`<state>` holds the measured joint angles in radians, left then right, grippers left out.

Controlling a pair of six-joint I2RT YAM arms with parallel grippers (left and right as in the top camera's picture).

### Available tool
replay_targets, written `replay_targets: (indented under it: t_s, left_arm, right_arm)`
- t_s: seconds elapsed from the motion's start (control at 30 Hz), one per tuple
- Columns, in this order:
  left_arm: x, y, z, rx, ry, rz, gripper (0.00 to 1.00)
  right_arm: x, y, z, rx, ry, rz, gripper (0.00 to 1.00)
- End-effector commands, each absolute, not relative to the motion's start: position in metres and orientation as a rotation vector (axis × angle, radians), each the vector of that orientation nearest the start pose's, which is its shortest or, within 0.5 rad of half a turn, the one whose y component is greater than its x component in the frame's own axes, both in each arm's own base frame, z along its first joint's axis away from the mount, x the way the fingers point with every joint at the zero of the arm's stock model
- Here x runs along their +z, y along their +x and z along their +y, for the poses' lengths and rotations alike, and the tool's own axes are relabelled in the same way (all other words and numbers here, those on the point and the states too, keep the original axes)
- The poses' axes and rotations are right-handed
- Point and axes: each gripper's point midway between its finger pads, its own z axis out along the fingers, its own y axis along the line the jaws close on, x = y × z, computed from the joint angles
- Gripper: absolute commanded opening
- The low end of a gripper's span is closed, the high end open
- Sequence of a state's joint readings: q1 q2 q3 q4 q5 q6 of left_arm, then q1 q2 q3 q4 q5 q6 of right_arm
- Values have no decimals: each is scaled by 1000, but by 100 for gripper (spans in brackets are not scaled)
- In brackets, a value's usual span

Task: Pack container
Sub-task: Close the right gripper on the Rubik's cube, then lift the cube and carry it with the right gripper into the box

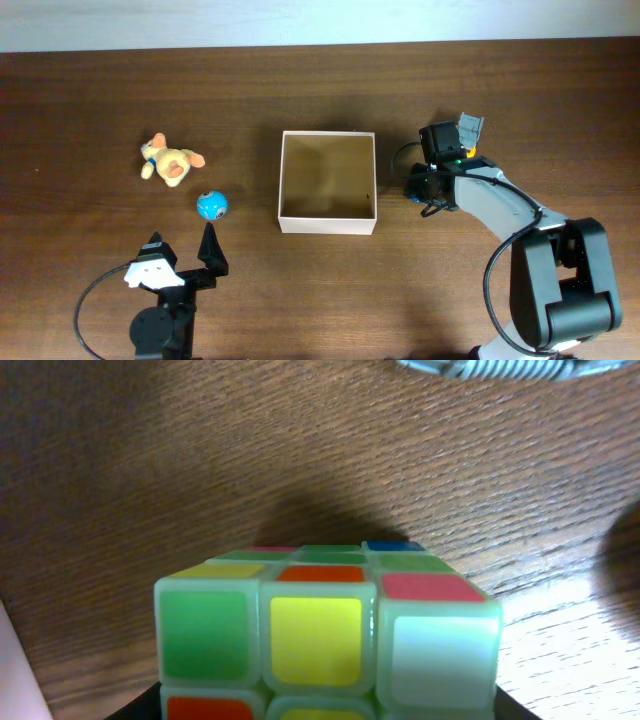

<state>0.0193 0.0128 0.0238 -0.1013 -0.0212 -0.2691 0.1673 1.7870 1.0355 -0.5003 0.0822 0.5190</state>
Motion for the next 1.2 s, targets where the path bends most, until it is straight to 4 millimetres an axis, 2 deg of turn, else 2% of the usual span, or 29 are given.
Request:
replay_targets:
  t_s: [0.0,0.47,0.63,0.87,1.17]
  left_arm:
    - [157,245,7,-168,-234,1642,99]
    - [157,245,7,-168,-234,1642,99]
    - [157,245,7,-168,-234,1642,99]
    - [157,245,7,-168,-234,1643,99]
    - [157,245,7,-168,-234,1642,99]
  right_arm:
    - [12,369,44,-9,452,2778,57]
    - [14,370,46,-34,219,2804,54]
    - [22,376,47,-37,161,2791,54]
    - [47,389,49,-25,147,2748,54]
    - [94,405,62,14,75,2709,54]
